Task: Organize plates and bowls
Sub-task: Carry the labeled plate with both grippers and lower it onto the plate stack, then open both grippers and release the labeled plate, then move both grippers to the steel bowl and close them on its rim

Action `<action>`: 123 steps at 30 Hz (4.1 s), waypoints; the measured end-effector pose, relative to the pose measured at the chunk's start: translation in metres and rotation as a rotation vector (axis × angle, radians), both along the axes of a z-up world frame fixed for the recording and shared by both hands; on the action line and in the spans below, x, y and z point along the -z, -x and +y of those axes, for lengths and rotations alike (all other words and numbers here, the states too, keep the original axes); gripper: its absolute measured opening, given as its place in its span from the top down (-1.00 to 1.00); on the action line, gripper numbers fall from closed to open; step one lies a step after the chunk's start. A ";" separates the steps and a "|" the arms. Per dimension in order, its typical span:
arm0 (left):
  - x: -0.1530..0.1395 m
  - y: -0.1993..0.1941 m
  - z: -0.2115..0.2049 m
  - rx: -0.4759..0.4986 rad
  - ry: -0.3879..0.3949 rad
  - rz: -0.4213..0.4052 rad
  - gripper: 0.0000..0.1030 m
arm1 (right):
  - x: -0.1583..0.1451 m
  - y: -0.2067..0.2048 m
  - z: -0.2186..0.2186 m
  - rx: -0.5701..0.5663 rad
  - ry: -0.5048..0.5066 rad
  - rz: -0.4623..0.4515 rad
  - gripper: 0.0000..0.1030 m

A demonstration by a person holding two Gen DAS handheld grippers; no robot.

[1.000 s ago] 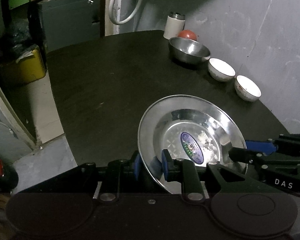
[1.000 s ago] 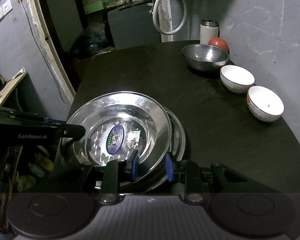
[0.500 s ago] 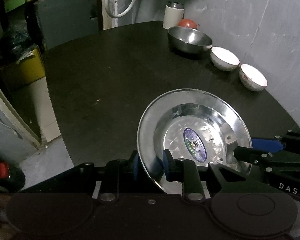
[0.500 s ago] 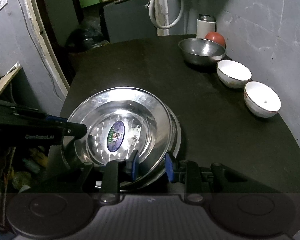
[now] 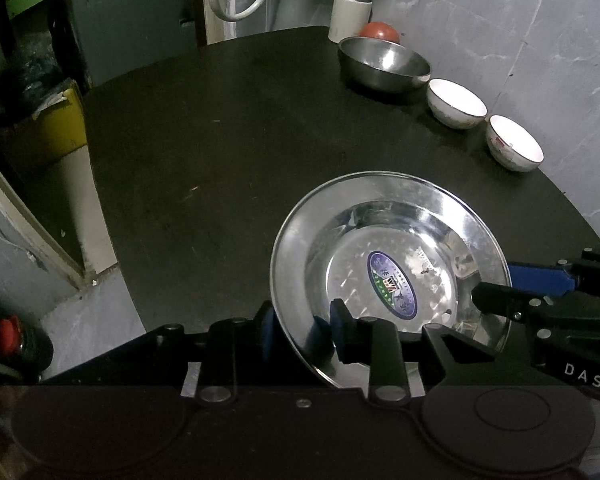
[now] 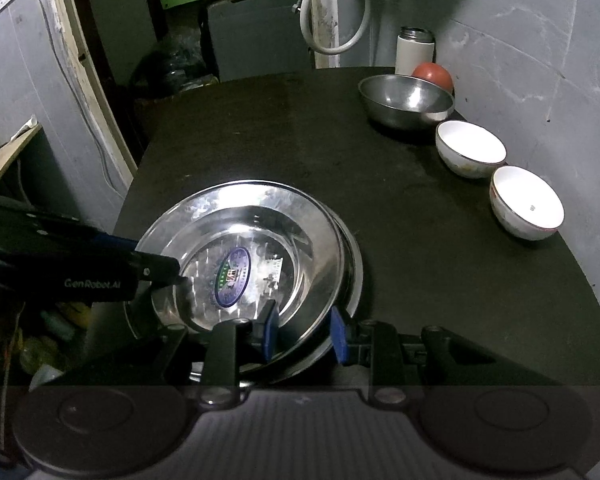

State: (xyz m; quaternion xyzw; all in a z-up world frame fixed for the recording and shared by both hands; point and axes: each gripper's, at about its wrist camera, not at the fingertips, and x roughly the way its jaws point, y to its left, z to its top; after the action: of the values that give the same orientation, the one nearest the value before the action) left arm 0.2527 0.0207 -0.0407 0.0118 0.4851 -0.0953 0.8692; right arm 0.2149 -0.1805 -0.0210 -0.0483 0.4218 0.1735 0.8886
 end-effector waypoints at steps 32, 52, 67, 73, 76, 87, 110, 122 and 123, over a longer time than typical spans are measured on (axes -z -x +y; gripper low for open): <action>0.003 -0.003 -0.002 0.003 0.001 0.010 0.35 | -0.001 -0.004 0.007 -0.015 0.025 0.003 0.29; 0.004 -0.004 -0.002 0.010 0.000 0.010 0.35 | -0.001 -0.002 0.009 -0.026 0.046 -0.006 0.24; -0.011 -0.006 0.018 -0.049 0.018 -0.056 -0.65 | -0.005 -0.003 -0.005 0.017 0.007 -0.028 -0.37; -0.018 -0.020 0.027 -0.099 0.022 -0.081 -0.98 | -0.008 -0.008 -0.016 0.063 -0.040 -0.040 -0.84; -0.018 -0.032 0.033 -0.114 0.065 -0.066 -0.98 | -0.009 -0.012 -0.023 0.092 -0.063 -0.047 -0.98; -0.031 -0.135 0.013 -0.040 0.106 -0.104 -0.98 | -0.007 -0.053 -0.060 0.248 -0.201 -0.054 -0.99; -0.008 -0.322 -0.092 0.338 -0.049 -0.215 -0.91 | 0.024 -0.183 -0.083 0.688 -0.663 -0.010 -0.62; 0.005 -0.330 -0.097 0.325 0.022 -0.080 0.46 | 0.033 -0.212 -0.077 0.756 -0.700 0.042 0.07; 0.006 -0.330 -0.097 0.328 0.033 -0.065 0.54 | 0.033 -0.215 -0.076 0.753 -0.700 0.048 0.15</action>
State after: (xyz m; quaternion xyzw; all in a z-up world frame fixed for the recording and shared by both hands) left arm 0.5826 -0.0767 -0.0471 0.0796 0.4464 -0.2434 0.8574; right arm 0.4295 -0.2566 -0.0543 0.4114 0.3468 -0.0268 0.8425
